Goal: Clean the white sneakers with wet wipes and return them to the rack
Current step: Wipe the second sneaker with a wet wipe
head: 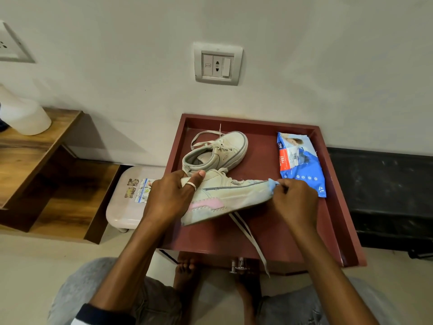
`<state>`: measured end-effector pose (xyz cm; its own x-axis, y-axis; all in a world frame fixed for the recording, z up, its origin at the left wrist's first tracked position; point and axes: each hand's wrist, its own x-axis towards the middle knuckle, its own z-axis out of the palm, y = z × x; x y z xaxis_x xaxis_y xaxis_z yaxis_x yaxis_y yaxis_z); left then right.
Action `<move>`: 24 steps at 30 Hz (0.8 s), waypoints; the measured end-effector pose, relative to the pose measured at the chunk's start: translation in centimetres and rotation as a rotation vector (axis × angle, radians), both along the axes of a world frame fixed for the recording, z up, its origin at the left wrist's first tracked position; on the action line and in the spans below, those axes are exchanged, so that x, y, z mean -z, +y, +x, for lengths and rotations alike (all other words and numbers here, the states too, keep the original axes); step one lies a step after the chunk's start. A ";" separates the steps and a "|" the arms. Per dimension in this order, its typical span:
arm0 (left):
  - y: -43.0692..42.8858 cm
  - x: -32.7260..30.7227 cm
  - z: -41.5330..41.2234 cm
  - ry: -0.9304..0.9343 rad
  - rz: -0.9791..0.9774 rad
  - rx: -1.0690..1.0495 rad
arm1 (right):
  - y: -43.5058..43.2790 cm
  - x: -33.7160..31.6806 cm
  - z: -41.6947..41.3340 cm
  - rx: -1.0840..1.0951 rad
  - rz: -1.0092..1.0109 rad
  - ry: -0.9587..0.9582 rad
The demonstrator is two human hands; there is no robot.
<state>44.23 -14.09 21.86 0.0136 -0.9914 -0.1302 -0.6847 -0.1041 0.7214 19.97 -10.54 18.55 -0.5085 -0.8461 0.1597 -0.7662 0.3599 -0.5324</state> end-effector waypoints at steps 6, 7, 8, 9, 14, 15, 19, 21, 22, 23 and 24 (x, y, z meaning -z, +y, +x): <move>-0.1 0.1 0.0 -0.010 -0.004 -0.004 | 3.9 -2.5 6.9 -0.257 -0.138 0.137; -0.1 0.1 0.0 -0.011 -0.004 -0.004 | 3.9 -2.5 6.6 -0.281 -0.153 0.162; -0.1 0.0 0.1 -0.010 -0.003 -0.003 | 3.4 -2.0 5.7 -0.265 -0.155 0.183; -0.1 0.0 0.1 -0.006 -0.002 -0.001 | 2.6 -1.5 4.4 -0.201 -0.121 0.180; -0.1 0.0 0.0 -0.003 -0.001 -0.005 | 0.3 0.0 -1.1 -0.049 0.022 -0.030; -0.1 0.1 0.0 -0.001 0.001 -0.006 | 0.7 -0.4 -0.4 -0.050 0.025 -0.012; -0.1 -0.1 -0.1 -0.011 0.009 -0.003 | 4.3 -1.9 6.0 -0.209 -0.110 0.114; -0.1 -0.1 0.0 -0.002 0.006 0.000 | 5.0 -1.9 7.3 -0.325 -0.124 0.190; -0.1 -0.1 0.0 0.005 0.008 0.002 | 4.3 -1.5 6.5 -0.316 -0.137 0.232; -0.1 -0.1 0.0 0.011 0.013 0.002 | 3.3 -1.2 5.2 -0.253 -0.129 0.233; -0.1 -0.2 0.0 0.015 0.016 0.001 | 2.1 -1.0 3.7 -0.180 -0.097 0.201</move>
<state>44.27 -14.18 22.02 0.0107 -0.9892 -0.1462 -0.6741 -0.1151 0.7296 23.69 -8.44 19.51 -0.3012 -0.8956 0.3272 -0.9069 0.1631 -0.3885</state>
